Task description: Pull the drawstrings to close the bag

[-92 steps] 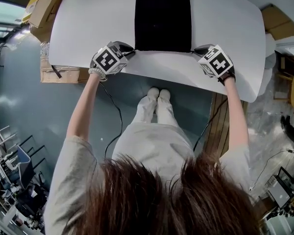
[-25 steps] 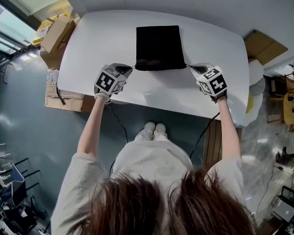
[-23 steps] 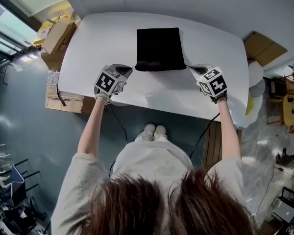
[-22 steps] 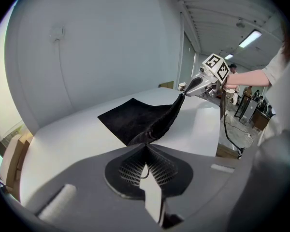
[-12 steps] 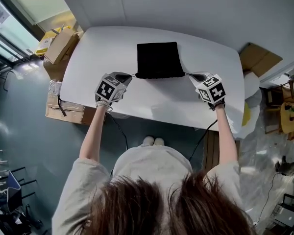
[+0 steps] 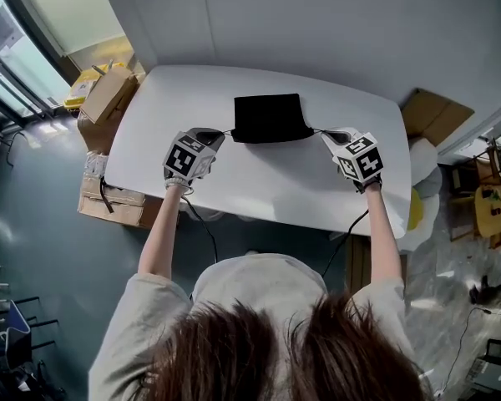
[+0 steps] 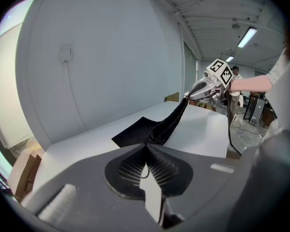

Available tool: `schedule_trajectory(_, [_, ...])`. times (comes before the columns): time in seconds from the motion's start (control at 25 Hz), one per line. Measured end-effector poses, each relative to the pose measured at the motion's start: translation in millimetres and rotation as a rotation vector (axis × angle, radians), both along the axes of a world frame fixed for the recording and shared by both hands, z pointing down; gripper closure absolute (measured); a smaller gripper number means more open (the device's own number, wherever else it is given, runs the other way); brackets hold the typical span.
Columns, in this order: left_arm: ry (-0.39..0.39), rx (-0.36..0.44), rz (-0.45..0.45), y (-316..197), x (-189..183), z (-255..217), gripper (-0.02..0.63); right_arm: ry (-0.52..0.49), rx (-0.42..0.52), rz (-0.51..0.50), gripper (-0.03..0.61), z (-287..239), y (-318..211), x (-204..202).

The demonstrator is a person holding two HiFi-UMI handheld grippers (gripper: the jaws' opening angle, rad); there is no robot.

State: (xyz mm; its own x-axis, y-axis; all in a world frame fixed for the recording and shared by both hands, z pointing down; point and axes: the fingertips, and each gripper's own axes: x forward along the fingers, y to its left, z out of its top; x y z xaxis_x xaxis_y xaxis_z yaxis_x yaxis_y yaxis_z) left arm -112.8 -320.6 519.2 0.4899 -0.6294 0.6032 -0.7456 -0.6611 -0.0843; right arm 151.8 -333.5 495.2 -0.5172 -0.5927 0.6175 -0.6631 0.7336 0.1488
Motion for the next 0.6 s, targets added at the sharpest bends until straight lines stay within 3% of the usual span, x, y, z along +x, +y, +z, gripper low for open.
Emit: schedule_trajectory(0.6, [0.019, 0.155, -0.049, -21, -10, -53, 0.614, -0.024, 0.143, 0.003, 0.564, -51, -11, -5])
